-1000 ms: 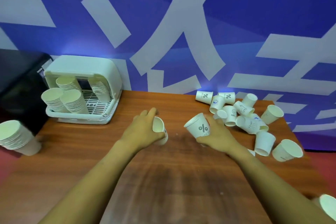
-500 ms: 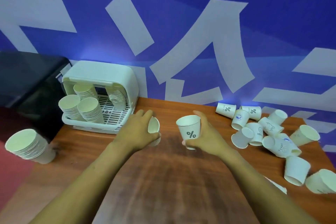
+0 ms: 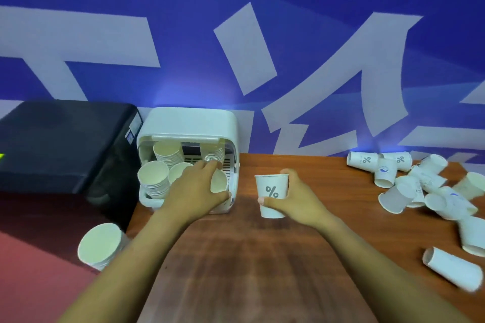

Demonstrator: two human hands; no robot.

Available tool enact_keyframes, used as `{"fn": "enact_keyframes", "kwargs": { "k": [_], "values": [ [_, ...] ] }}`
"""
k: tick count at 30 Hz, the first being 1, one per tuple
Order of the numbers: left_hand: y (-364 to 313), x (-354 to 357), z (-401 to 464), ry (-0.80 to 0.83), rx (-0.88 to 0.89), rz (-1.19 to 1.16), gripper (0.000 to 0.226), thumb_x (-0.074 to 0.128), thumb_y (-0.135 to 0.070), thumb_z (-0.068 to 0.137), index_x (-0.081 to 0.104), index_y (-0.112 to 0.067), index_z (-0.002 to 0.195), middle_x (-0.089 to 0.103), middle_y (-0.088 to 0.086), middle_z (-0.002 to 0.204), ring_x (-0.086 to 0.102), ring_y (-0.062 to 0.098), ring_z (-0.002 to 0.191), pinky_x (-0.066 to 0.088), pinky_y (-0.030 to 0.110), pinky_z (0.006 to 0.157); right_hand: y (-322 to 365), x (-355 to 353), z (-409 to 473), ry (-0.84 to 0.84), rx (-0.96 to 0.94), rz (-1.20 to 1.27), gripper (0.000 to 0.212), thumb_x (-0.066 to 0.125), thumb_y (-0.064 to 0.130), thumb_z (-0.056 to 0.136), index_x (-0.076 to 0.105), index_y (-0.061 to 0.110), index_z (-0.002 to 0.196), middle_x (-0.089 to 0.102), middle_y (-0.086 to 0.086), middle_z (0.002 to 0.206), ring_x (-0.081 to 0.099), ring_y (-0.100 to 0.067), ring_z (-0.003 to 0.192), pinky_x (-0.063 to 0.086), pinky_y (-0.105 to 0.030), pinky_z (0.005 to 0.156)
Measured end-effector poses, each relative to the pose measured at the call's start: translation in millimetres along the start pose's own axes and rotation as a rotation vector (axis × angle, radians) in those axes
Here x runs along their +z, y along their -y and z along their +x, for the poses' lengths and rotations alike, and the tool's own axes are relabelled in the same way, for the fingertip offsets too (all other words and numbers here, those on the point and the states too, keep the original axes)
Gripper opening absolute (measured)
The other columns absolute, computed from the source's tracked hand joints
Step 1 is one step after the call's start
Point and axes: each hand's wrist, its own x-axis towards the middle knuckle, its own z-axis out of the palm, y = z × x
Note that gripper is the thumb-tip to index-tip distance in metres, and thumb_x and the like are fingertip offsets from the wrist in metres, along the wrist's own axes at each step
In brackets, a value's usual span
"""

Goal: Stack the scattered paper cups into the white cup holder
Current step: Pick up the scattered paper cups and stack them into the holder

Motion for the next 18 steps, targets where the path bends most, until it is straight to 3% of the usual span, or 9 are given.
{"fn": "enact_keyframes", "kwargs": {
  "k": [5, 8, 12, 14, 16, 18],
  "values": [
    [67.4, -46.6, -4.3, -0.047, -0.029, 0.058, 0.056, 0.065, -0.047, 0.08, 0.047, -0.029, 0.129, 0.051, -0.007, 0.131, 0.051, 0.02, 0.116, 0.045, 0.035, 0.083, 58.3, 61.0, 10.3, -0.028, -0.047, -0.039, 0.066, 0.081, 0.027, 0.061, 0.044, 0.025, 0.115, 0.057, 0.006, 0.106, 0.058, -0.012, 0.092, 0.047, -0.025, 0.069],
    [97.0, -63.1, -3.7, -0.048, -0.046, 0.099, 0.057, 0.064, -0.049, 0.079, 0.047, -0.029, 0.13, 0.051, -0.007, 0.133, 0.049, 0.022, 0.118, 0.048, 0.037, 0.085, 85.9, 87.1, 16.3, -0.023, -0.092, -0.071, 0.075, 0.079, 0.017, 0.061, 0.042, 0.024, 0.125, 0.053, 0.003, 0.116, 0.054, -0.014, 0.103, 0.04, -0.022, 0.074],
    [122.1, -76.6, 2.3, -0.08, -0.065, 0.102, 0.057, 0.064, -0.048, 0.081, 0.046, -0.029, 0.132, 0.048, -0.007, 0.136, 0.046, 0.023, 0.121, 0.048, 0.037, 0.087, 115.4, 109.9, 34.2, -0.02, -0.146, -0.097, 0.084, 0.079, 0.011, 0.058, 0.04, 0.024, 0.131, 0.049, -0.002, 0.126, 0.052, -0.019, 0.111, 0.044, -0.026, 0.085],
    [130.0, -79.1, 4.2, -0.106, -0.08, 0.113, 0.059, 0.064, -0.048, 0.082, 0.044, -0.029, 0.134, 0.046, -0.007, 0.138, 0.044, 0.023, 0.123, 0.046, 0.036, 0.088, 127.6, 117.1, 42.0, -0.018, -0.16, -0.105, 0.087, 0.079, 0.01, 0.06, 0.037, 0.022, 0.135, 0.044, -0.002, 0.129, 0.052, -0.017, 0.102, 0.043, -0.025, 0.082],
    [136.8, -80.1, 5.9, -0.122, -0.099, 0.107, 0.06, 0.064, -0.048, 0.081, 0.044, -0.03, 0.135, 0.046, -0.008, 0.139, 0.043, 0.022, 0.123, 0.045, 0.036, 0.089, 136.4, 124.2, 48.6, -0.017, -0.157, -0.084, 0.087, 0.078, 0.01, 0.062, 0.033, 0.024, 0.136, 0.044, -0.002, 0.125, 0.055, -0.015, 0.082, 0.046, -0.027, 0.077],
    [142.3, -80.5, 8.4, -0.123, -0.104, 0.1, 0.061, 0.064, -0.048, 0.081, 0.044, -0.03, 0.136, 0.045, -0.007, 0.139, 0.042, 0.023, 0.124, 0.045, 0.036, 0.09, 141.9, 132.8, 54.5, -0.01, -0.16, -0.053, 0.087, 0.077, 0.013, 0.064, 0.029, 0.027, 0.136, 0.047, 0.0, 0.123, 0.056, -0.016, 0.081, 0.05, -0.032, 0.08]
  ]
}}
